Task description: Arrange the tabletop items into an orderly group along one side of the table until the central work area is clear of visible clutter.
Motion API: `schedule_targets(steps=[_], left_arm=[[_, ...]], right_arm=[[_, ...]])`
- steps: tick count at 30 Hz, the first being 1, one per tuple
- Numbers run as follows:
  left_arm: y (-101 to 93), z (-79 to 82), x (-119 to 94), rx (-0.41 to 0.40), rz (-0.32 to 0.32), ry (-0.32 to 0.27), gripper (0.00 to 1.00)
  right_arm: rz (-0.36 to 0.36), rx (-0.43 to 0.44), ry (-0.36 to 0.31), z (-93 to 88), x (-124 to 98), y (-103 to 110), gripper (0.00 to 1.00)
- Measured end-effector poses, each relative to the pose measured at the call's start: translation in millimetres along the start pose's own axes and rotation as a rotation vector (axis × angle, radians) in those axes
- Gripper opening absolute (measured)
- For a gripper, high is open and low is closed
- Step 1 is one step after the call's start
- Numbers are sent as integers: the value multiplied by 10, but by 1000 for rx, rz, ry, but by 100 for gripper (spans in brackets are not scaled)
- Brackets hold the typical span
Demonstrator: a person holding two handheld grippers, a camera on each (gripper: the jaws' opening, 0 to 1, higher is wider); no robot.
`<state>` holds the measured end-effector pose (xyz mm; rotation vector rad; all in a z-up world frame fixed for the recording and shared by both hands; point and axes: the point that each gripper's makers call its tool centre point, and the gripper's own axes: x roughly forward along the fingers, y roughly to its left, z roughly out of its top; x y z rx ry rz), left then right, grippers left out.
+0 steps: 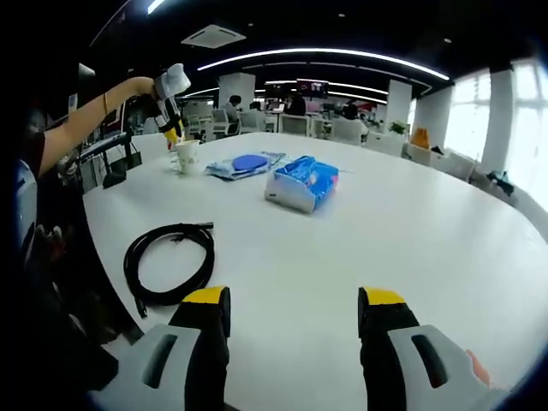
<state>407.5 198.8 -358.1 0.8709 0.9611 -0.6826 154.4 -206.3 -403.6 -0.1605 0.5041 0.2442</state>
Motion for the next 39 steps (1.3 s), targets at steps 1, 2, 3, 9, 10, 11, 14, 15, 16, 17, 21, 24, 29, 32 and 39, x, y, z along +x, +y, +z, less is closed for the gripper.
schedule_targets(steps=[1,2,3,9,10,11,14,15,16,17,21,24,29,32,39], left_arm=[[-32,-6,-2,-13,-5,-13,22],[-52,-11,-4,-13,-7,-27,22],[-61,-15,-6,-14,-6,-39,22],[-102,-55,-2,-22,14,-94,22],[-103,-49,0,-28,18,-107,22],[-114,-49,1,-35,17,-120,22],[-135,-50,14,-53,16,-151,22],[-145,-52,15,-53,19,-159,22],[-155,-56,15,-54,20,-169,22],[-191,-61,15,-52,19,-178,22],[-241,-87,4,-57,25,-208,22],[-266,-91,-3,-63,31,-235,23],[-328,-89,-33,-56,39,-271,27],[-315,-36,-71,-59,58,-322,29],[-337,34,-147,-109,72,-438,31]], right_arm=[[1,1,-2,16,1,-6,58],[2,2,-4,39,3,-13,57],[3,-1,-7,56,5,-13,58],[26,-23,-20,164,47,20,57],[28,-26,-19,176,57,21,57],[29,-28,-20,185,64,20,57],[33,-37,-24,224,84,20,57],[35,-38,-25,237,89,22,57],[36,-39,-26,246,92,24,57],[36,-43,-27,253,96,24,57],[39,-46,-25,255,112,23,57],[39,-47,-21,248,119,26,57],[41,-50,-23,258,129,33,57],[44,-50,-26,266,130,47,57],[47,-50,-29,280,135,58,57]])
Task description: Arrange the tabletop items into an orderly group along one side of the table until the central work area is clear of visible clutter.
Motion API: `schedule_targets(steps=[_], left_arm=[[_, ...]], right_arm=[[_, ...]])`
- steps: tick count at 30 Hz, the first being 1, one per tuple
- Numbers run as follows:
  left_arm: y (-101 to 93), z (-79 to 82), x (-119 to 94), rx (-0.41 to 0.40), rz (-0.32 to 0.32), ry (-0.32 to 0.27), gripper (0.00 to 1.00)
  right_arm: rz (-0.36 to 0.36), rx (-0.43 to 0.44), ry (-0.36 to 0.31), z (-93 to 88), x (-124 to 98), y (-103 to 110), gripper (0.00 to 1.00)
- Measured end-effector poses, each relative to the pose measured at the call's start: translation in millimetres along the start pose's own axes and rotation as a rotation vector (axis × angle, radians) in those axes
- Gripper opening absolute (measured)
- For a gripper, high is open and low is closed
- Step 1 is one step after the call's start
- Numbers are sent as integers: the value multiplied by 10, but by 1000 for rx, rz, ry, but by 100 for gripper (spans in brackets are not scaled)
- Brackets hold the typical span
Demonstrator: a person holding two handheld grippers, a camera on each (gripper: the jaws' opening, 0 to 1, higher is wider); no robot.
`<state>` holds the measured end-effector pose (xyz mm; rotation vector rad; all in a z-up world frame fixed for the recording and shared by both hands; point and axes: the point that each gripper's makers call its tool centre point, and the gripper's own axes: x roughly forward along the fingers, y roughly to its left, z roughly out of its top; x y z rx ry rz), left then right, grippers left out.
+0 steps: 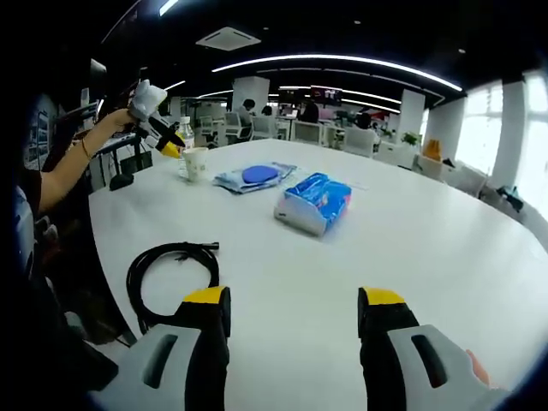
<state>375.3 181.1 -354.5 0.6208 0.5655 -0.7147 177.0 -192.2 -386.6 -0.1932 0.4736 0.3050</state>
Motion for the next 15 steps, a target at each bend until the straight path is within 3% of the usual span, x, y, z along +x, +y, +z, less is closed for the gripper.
schedule_targets(steps=[3,10,15], left_arm=[[-21,18,-5,-4,24,-31,32],[-269,93,38,-45,16,-117,36],[-421,73,132,-54,-4,-122,36]], right_arm=[[1,-3,0,12,12,1,57],[17,-27,0,133,74,12,57],[44,-52,-15,298,145,45,57]])
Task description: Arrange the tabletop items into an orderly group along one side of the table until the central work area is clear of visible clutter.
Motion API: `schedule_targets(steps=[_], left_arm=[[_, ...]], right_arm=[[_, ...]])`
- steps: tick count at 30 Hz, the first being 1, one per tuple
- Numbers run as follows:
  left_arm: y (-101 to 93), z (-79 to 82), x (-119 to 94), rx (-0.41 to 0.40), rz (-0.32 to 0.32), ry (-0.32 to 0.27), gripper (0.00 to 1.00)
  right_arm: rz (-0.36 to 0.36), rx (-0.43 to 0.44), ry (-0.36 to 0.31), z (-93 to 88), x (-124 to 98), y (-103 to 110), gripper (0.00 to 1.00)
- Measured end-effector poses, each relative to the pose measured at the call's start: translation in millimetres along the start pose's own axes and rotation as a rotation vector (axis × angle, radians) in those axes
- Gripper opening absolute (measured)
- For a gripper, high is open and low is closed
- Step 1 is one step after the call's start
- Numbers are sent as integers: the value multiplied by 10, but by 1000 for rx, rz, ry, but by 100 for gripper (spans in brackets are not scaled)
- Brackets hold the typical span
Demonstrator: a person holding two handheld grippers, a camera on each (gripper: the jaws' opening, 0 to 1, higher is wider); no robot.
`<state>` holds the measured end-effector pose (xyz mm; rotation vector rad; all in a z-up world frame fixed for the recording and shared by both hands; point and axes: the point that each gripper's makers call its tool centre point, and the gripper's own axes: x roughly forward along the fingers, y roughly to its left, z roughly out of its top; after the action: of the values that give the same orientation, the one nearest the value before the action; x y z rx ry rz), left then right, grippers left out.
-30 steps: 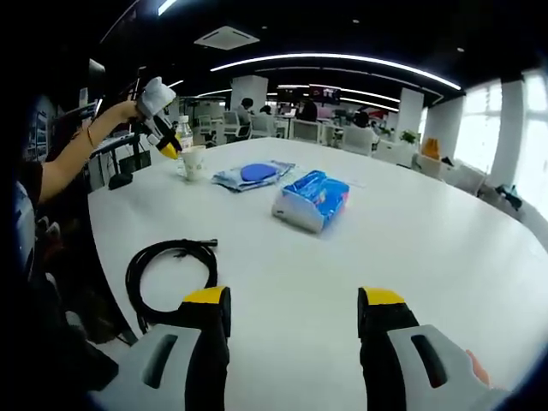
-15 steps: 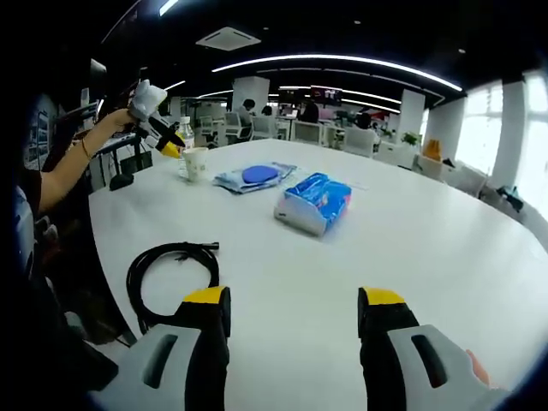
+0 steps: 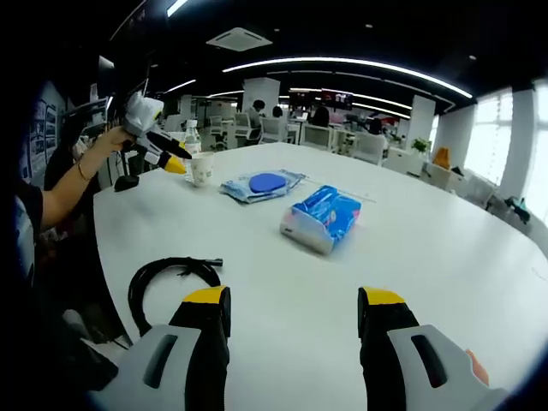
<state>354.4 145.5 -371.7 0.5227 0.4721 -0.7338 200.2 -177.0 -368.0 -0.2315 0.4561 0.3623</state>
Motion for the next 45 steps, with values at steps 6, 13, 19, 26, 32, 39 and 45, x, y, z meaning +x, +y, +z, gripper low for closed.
schedule_targets(steps=[6,13,19,26,32,39,45], left_arm=[[-62,-42,65,-3,-11,4,36],[-67,-61,114,2,-7,9,36],[-90,-59,107,3,-3,9,36],[-113,-59,132,0,4,3,35],[-129,-76,187,-10,6,5,34],[-171,-58,213,-9,-1,2,34],[-169,-33,217,-21,-1,-14,34]], right_arm=[[17,-30,-1,93,77,26,57],[20,-36,3,123,131,12,57],[19,-39,3,171,158,-21,57],[33,-47,-3,284,239,-4,57],[40,-50,0,393,340,-25,56],[56,-64,15,472,488,-15,56],[71,-70,28,485,590,13,56]])
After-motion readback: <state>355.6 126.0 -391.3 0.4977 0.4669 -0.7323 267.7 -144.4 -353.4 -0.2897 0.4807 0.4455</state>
